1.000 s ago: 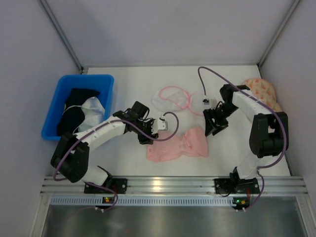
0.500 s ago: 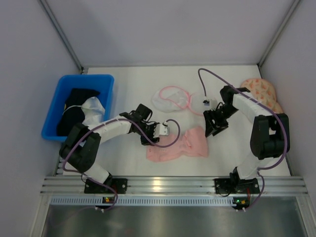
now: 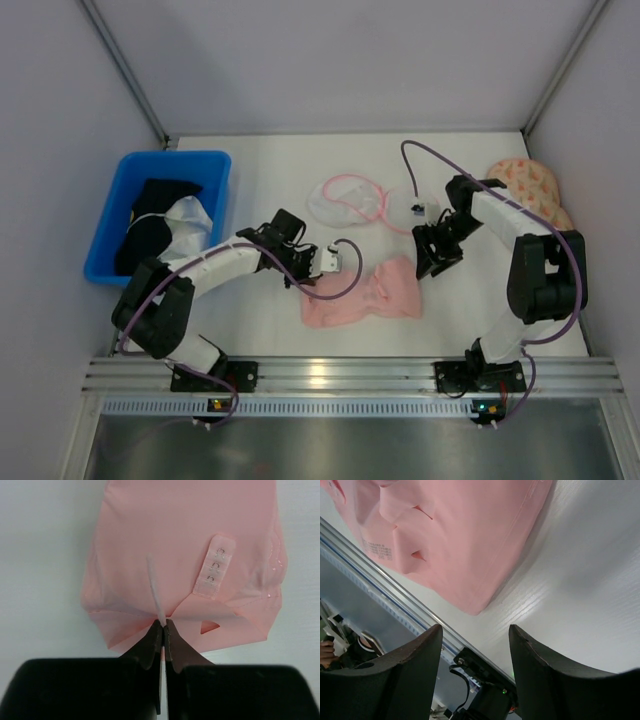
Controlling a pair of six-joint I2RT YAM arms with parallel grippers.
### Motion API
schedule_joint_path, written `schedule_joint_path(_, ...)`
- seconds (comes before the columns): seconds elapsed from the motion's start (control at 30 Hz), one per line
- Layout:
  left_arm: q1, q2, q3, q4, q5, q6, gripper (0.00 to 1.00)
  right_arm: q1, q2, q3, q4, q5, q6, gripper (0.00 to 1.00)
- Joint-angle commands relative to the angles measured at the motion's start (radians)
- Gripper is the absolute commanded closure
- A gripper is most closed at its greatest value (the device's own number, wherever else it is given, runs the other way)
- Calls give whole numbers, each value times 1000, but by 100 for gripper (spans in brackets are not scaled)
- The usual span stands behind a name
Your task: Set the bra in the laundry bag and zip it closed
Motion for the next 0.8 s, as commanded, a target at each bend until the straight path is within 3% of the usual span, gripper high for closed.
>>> schedule_joint_path(0.0, -1, -89, -3, -12, 50, -21, 99, -7, -39, 6, 17, 1, -17, 44)
schedule_joint_path(0.33, -25, -172, 99, -49, 124, -185, 100, -7, -26, 9, 25, -5, -13, 45)
schedule_joint_path(0.77, -161, 95, 285, -21, 110, -371, 100, -7, -29, -14, 45, -17, -8, 48)
